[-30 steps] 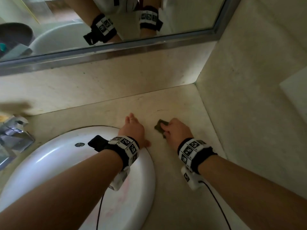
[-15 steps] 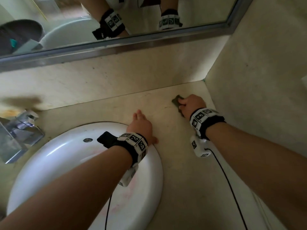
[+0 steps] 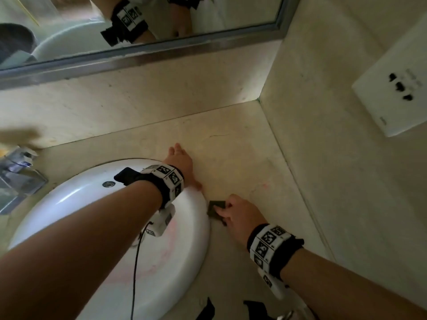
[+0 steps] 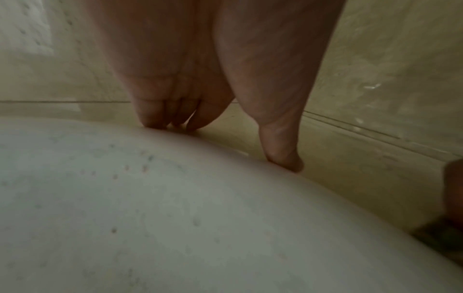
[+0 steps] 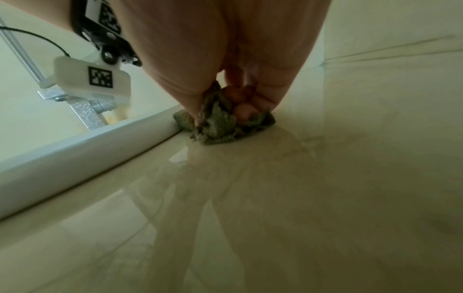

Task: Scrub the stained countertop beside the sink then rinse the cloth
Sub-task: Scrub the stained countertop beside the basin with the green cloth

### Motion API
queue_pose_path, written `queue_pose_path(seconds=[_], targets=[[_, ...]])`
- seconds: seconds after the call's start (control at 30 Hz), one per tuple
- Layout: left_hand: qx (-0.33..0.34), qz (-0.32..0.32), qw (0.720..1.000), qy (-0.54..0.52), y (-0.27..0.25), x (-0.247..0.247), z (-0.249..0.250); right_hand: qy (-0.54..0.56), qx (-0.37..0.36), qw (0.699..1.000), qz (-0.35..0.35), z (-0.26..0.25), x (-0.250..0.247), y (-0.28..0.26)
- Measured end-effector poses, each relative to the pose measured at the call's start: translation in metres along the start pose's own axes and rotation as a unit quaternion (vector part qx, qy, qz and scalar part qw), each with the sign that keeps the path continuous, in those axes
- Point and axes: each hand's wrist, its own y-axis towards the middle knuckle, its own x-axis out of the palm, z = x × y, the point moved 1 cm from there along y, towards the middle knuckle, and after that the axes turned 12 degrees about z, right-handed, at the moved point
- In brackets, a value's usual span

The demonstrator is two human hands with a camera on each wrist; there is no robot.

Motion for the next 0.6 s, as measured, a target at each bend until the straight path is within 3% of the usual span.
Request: queue_pose_path(seconds=[0.13,0.23,0.3,0.37,0.43,0.53,0.6], targets=[[0.016,0.027,0.999,-0.023,-0.017,0.009,0.014,-0.004,0.005,1.000,-0.016,0.009,-0.001,-0.037],[0.039,0.041,0.998,-0.025,-0.033,0.023,0.033,0.065,0.073,0.993,0.065,0.017,-0.022,-0.016],[0.061,0.047,0.997,-0.008,-0.042,0.031,0.043,0.042,0.128,0.984,0.115,0.027,-0.051,0.005],[0.063,0.045,0.997,-0.005,-0.049,0.037,0.052,-0.021,0.121,0.979,0.163,0.033,-0.082,0.015],[0.063,0.042,0.997,0.001,-0.052,0.038,0.057,-0.033,0.135,0.976,0.165,0.031,-0.097,0.014],[0.059,0.036,0.998,0.003,-0.053,0.038,0.059,-0.025,0.148,0.975,0.163,0.031,-0.079,0.011],[0.061,0.033,0.998,0.001,-0.053,0.037,0.059,-0.021,0.119,0.979,0.166,0.036,-0.049,0.004]])
